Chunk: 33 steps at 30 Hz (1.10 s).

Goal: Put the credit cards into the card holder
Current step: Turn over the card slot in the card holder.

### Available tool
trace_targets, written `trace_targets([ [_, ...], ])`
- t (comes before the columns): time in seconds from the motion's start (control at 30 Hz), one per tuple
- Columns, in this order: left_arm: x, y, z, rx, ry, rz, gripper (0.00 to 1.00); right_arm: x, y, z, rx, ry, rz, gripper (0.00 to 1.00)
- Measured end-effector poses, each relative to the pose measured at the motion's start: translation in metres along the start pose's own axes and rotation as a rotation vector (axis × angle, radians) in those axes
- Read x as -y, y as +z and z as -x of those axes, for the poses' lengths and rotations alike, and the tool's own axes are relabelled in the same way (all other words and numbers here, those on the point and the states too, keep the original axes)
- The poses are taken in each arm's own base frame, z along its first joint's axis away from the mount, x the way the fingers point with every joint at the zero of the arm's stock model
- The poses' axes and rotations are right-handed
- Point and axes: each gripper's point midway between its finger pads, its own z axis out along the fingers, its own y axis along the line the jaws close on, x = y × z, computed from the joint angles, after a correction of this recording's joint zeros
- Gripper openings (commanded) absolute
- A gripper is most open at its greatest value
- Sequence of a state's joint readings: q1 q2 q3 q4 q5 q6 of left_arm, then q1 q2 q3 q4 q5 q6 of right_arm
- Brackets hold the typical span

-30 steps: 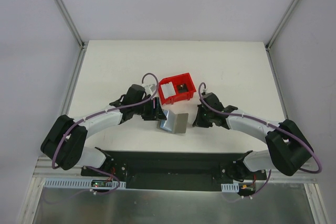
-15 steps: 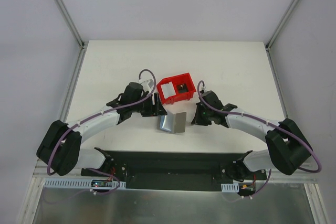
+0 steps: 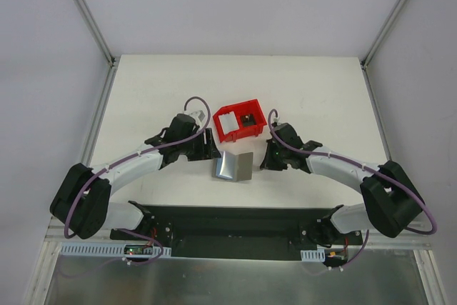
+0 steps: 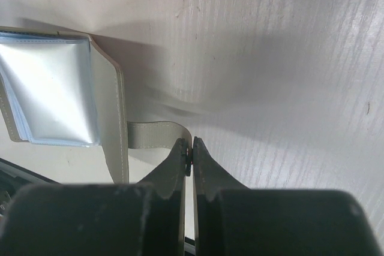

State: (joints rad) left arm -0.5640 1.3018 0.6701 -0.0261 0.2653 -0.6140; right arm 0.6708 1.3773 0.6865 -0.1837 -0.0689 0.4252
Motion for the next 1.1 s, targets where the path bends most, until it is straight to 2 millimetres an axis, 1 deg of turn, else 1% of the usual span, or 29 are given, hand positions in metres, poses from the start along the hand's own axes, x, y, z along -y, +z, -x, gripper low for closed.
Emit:
trace_targets([
  [0.2,-0.006,0.001,-0.003,-0.010,-0.009,0.028,0.48,0.000,0.000,0.000,0.000,0.000,0.000,0.00],
  [0.37,-0.008,0.006,-0.006,-0.023,-0.013,0.031,0.46,0.001,0.001,-0.001,-0.004,-0.002,-0.003,0.00],
  [0.5,-0.009,0.010,-0.008,-0.019,-0.012,0.011,0.48,0.002,0.001,-0.002,-0.007,-0.006,-0.006,0.00],
  [0.67,-0.014,0.014,-0.020,-0.030,-0.040,-0.028,0.47,0.002,0.001,-0.002,-0.008,-0.010,-0.007,0.00],
  [0.73,-0.016,0.015,-0.024,-0.032,-0.052,-0.049,0.44,0.002,0.001,-0.002,-0.008,-0.010,-0.007,0.01],
  [0.8,-0.018,0.016,-0.028,-0.039,-0.065,-0.064,0.38,0.002,0.001,-0.002,-0.009,-0.010,-0.008,0.00],
  [0.87,-0.015,0.016,-0.028,-0.035,-0.073,-0.088,0.36,0.003,0.001,-0.002,-0.010,-0.010,-0.009,0.00],
  [1.0,-0.008,0.017,-0.026,-0.026,-0.075,-0.132,0.28,0.003,0.001,-0.002,-0.010,-0.011,-0.009,0.00],
  [1.1,-0.005,0.016,-0.022,-0.014,-0.079,-0.154,0.22,0.003,0.001,-0.003,-0.011,-0.013,-0.010,0.00],
])
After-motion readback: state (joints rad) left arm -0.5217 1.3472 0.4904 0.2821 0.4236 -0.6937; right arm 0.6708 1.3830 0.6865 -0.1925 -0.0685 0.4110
